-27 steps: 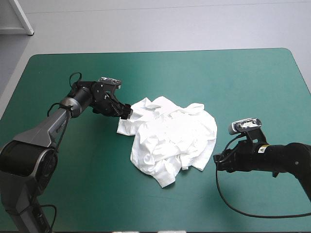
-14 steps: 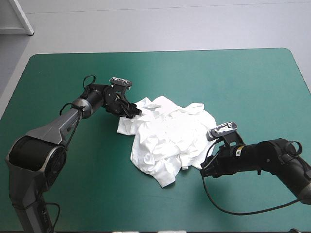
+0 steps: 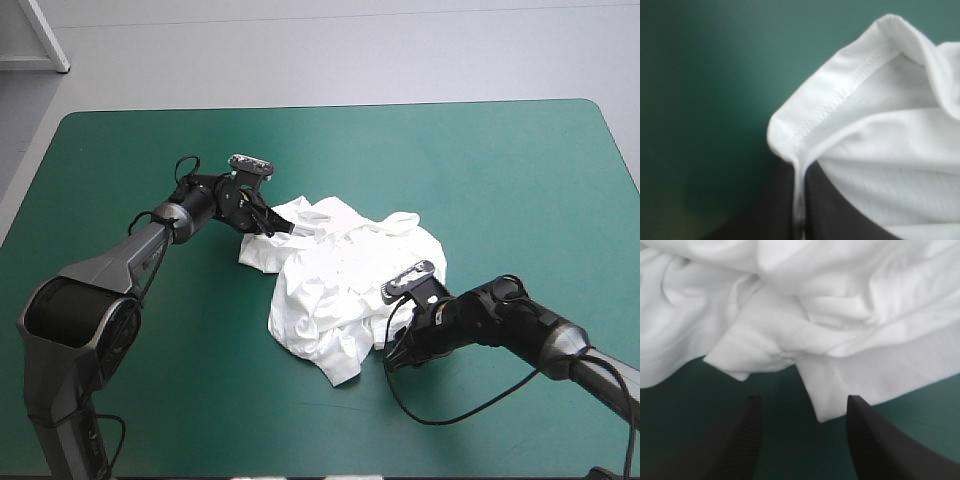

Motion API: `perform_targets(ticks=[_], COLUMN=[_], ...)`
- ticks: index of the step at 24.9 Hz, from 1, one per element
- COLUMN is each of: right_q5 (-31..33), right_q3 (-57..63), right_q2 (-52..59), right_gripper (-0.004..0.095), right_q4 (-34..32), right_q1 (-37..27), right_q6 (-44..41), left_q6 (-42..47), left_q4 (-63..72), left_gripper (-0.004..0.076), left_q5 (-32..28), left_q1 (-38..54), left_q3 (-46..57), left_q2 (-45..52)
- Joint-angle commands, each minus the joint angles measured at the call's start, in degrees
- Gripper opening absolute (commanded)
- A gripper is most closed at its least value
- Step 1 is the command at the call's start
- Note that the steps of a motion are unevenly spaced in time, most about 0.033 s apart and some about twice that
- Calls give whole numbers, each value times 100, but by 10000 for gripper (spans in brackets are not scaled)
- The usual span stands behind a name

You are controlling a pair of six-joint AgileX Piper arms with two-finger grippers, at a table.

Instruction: Fold the cloth

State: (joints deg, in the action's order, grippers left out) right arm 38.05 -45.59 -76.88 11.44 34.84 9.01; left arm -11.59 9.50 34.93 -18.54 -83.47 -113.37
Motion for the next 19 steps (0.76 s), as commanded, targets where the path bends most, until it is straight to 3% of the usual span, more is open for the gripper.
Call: perform_targets(ticks=[1,3,8,10,13,19], right_q5=[-315,-304,-347,-362,-432,-792], right_q3=[-173,-173,-173,-173,-173,-185], right_q2=[-210,-441,-1049,-1179,-1239,-1096], right_gripper=[495,482,371,255,-6,-17], right_q4=[-412,-731,-759,-749,-760,-783], right_q1=[112,137,137,137,137,137], right_q6=[-148,-306,-463,-478,-478,-592], left_q6=[4,4,4,4,4,4], left_q4=[105,105,82,82,82,72], left_gripper=[21,21,21,21,21,21], left_q5=[71,71,60,60,60,60], left_q1=[-46,-46,-27,-27,-27,-27], left_q3=[-25,-25,-25,-25,-25,-25], left_q2=[112,112,112,112,112,235])
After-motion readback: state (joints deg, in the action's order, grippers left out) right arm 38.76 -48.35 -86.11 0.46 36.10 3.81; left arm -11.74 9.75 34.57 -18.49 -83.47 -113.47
